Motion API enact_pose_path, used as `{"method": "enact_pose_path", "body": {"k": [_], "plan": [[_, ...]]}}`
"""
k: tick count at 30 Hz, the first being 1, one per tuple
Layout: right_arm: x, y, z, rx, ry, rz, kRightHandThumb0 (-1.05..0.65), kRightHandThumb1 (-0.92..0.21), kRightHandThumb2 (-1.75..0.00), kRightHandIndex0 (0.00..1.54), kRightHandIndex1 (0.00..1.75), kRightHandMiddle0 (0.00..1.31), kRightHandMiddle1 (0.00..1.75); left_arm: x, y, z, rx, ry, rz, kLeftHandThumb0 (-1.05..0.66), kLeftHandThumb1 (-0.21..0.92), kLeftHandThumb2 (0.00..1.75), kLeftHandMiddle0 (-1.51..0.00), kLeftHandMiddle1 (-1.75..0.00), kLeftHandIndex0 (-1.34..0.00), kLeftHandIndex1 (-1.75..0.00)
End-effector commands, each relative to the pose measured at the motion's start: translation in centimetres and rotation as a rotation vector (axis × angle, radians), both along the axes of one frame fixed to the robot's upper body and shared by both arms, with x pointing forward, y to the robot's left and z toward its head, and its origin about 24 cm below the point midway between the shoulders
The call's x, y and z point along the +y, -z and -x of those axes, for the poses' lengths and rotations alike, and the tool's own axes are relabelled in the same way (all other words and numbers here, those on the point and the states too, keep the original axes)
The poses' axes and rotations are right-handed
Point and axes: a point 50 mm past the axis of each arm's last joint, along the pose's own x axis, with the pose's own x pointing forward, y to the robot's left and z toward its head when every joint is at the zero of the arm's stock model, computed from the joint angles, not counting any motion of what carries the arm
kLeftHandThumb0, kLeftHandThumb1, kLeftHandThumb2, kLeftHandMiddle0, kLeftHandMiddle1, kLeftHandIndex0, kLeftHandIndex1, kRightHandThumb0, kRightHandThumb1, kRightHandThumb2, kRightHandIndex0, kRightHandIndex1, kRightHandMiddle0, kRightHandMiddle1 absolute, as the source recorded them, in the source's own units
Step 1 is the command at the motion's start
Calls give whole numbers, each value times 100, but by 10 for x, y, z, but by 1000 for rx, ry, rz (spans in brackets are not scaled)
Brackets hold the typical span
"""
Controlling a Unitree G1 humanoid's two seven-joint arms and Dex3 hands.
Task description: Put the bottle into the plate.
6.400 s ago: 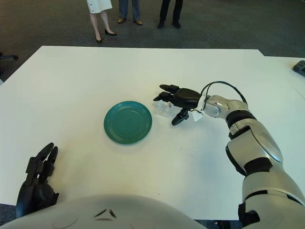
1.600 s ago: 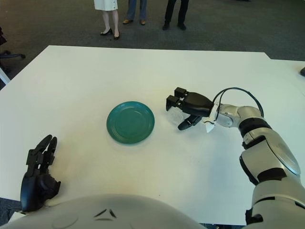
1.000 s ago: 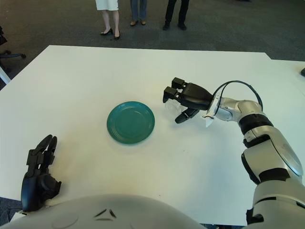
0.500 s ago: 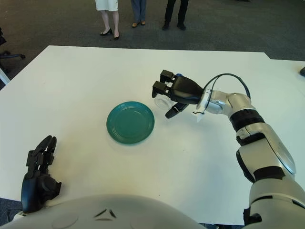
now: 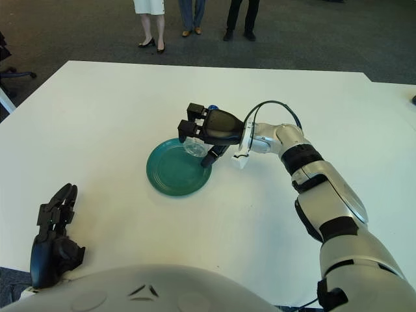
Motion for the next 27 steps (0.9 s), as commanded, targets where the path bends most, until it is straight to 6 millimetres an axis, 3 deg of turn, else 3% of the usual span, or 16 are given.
{"method": "enact_pose_path", "body": {"k": [1,9,23,27], "plan": [[8,-6,-1,-18,-32,-10,-47,-81,-69,127,175,100,175,-14,9,-7,48,25,38,-105,92,97,-30,0,0,-74],[30,4,4,29,-63,-17,-47,-80,-70,127,175,101,175,-23,9,-11,45,28,40,-105,92,97,-30,0,0,-74],[46,18,9,114,-102,50,-47,-77,-77,125,175,101,175,-37,12,-18,68,30,47,-105,92,97,-30,0,0,-74],[49,21,10,124,-110,65,-47,-76,-79,125,175,102,175,-40,18,-21,122,36,60,-105,92,96,-21,0,0,-58]]}}
